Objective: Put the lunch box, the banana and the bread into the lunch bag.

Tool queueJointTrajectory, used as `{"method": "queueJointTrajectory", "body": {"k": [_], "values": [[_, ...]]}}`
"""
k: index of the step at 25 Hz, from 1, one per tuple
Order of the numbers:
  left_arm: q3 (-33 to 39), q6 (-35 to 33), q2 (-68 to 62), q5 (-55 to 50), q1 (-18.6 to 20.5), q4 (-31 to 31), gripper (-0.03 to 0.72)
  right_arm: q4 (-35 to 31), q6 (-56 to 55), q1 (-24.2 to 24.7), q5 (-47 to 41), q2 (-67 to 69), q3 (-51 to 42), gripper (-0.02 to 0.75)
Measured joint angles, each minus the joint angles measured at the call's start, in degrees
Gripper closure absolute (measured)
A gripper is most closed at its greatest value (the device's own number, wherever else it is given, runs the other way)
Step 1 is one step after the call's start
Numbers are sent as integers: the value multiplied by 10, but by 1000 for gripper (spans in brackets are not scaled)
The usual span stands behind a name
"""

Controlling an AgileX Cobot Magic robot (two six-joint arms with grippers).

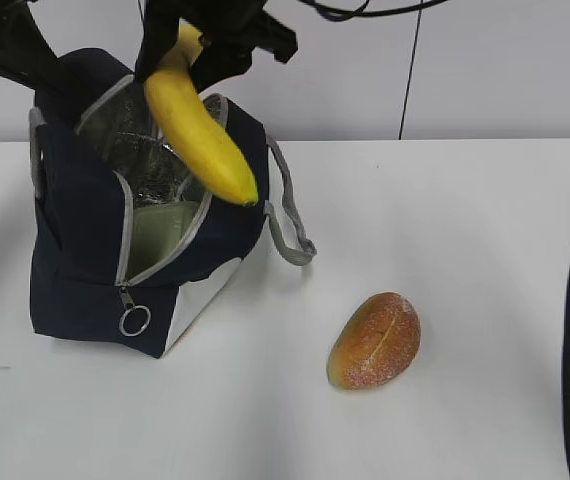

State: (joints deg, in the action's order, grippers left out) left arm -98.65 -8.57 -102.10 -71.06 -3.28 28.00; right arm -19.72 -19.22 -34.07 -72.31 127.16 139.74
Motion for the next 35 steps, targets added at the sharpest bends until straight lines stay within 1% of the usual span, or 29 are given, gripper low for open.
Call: {"method": "queueJointTrajectory", "body": {"k": [5,8,12,15,17,19,22,26,29,31,33,35], "values": [[0,0,0,0,0,3,702,-33,0,-18,1,38,0,381],[0,0,0,0,0,3,703,-56,0,-19,28,67,0,381],[0,0,0,0,0,3,702,-61,-5,-19,67,98,0,378],[0,0,0,0,0,3,702,-66,-6,-19,105,105,0,353],[0,0,0,0,0,3,702,-74,-6,-19,138,105,0,326],[0,0,0,0,0,3,703,-82,-6,-19,152,105,0,293],[0,0,0,0,1,3,703,-83,-6,-19,152,105,0,264],[0,0,0,0,1,-5,702,-83,8,-19,125,104,1,256],[0,0,0,0,1,-10,702,-57,22,-15,70,96,14,256],[0,0,0,0,1,-10,703,-19,33,-13,26,85,24,256],[0,0,0,0,1,-10,703,18,47,-13,14,74,38,255],[0,0,0,0,1,-11,703,37,64,-12,10,58,46,255]]}}
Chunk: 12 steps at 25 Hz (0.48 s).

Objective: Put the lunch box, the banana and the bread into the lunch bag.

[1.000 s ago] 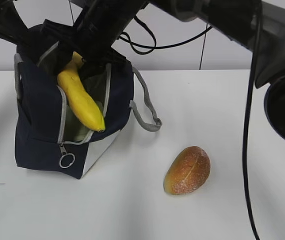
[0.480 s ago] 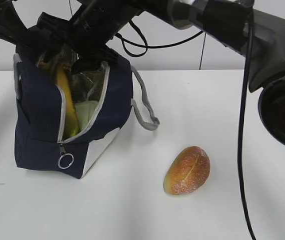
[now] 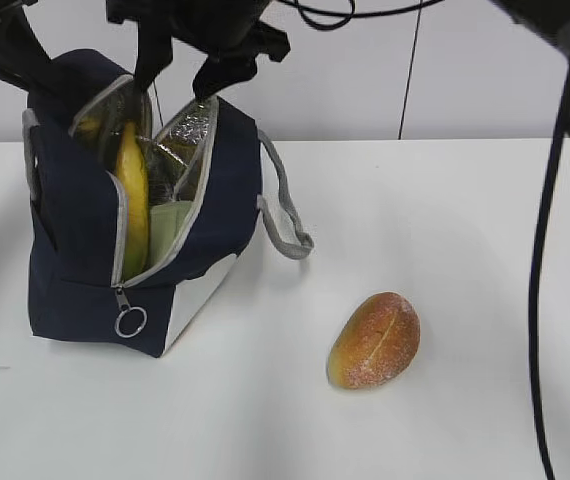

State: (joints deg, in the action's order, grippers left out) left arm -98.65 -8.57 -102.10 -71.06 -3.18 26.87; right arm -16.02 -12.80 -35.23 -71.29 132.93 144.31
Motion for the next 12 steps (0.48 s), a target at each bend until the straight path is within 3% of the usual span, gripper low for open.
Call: {"method": "queueJointTrajectory", "body": {"k": [6,12], "values": [[0,0,0,0,0,-1,703,25,13,1,-6,-69,-26,255],[0,0,0,0,0,-1,703,56,15,1,-6,-174,-206,255]]}}
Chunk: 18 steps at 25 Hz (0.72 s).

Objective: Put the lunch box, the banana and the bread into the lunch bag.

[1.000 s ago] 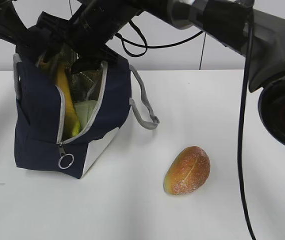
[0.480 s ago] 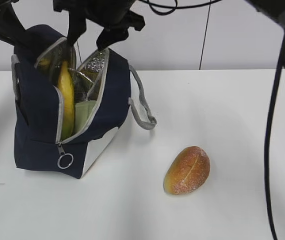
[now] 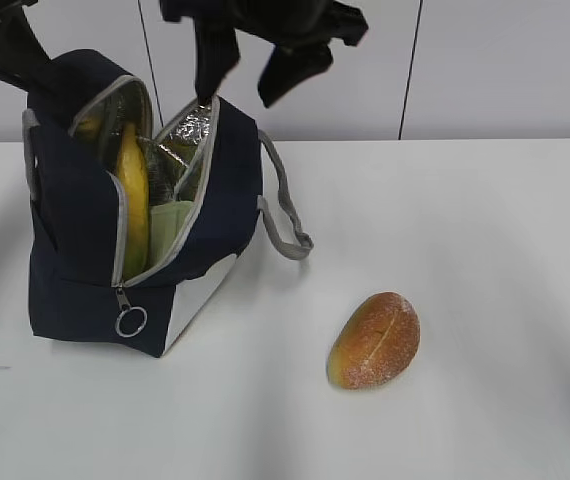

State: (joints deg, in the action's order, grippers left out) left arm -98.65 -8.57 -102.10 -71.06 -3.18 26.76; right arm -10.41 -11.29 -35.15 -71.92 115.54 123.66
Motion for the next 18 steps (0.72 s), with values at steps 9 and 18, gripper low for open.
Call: {"method": "queueJointTrajectory", "body": {"k": [9,18], "values": [[0,0,0,0,0,0,703,69,-52,0,16,-192,-344,255],[0,0,0,0,0,1,703,51,-166,35,152,-273,-597,255]]}}
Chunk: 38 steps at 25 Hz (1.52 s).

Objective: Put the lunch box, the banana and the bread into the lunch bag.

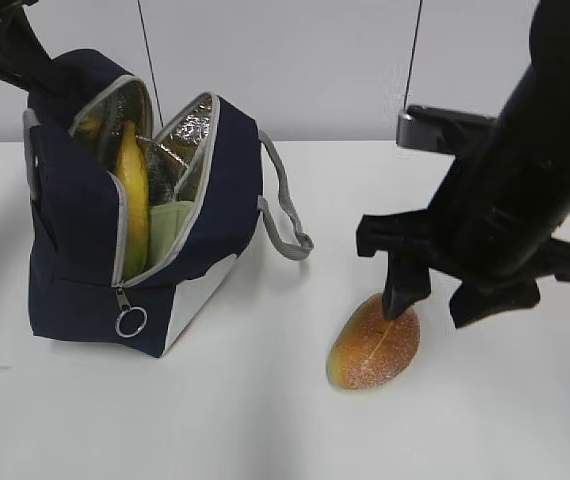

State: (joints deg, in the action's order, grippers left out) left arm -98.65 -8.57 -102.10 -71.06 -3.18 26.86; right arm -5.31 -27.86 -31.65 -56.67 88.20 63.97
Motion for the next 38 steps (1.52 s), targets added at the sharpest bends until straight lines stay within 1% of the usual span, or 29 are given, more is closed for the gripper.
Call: {"method": "queueJointTrajectory", "body": {"k": [2,4,8,10,13,19,23,28,32,35,38], "values": [[0,0,0,0,0,0,703,-27,-14,19,39,0,-46,255],[0,0,0,0,0,0,703,-67,-19,45,86,0,-81,254],[0,0,0,0,0,1,703,-136,-23,77,172,0,-124,199],[0,0,0,0,0,1,703,-158,-23,79,204,5,-128,157],[0,0,0,0,0,1,703,-188,-23,80,230,34,-128,125],[0,0,0,0,0,1,703,-222,-23,80,259,105,-128,118],[0,0,0,0,0,1,703,-262,-4,80,296,126,-128,118],[0,0,0,0,0,1,703,-293,7,80,336,140,-126,144],[0,0,0,0,0,1,703,-307,13,80,346,149,-123,174],[0,0,0,0,0,1,703,-309,13,80,351,150,-123,220],[0,0,0,0,0,1,703,-310,15,80,355,150,-123,290]]}}
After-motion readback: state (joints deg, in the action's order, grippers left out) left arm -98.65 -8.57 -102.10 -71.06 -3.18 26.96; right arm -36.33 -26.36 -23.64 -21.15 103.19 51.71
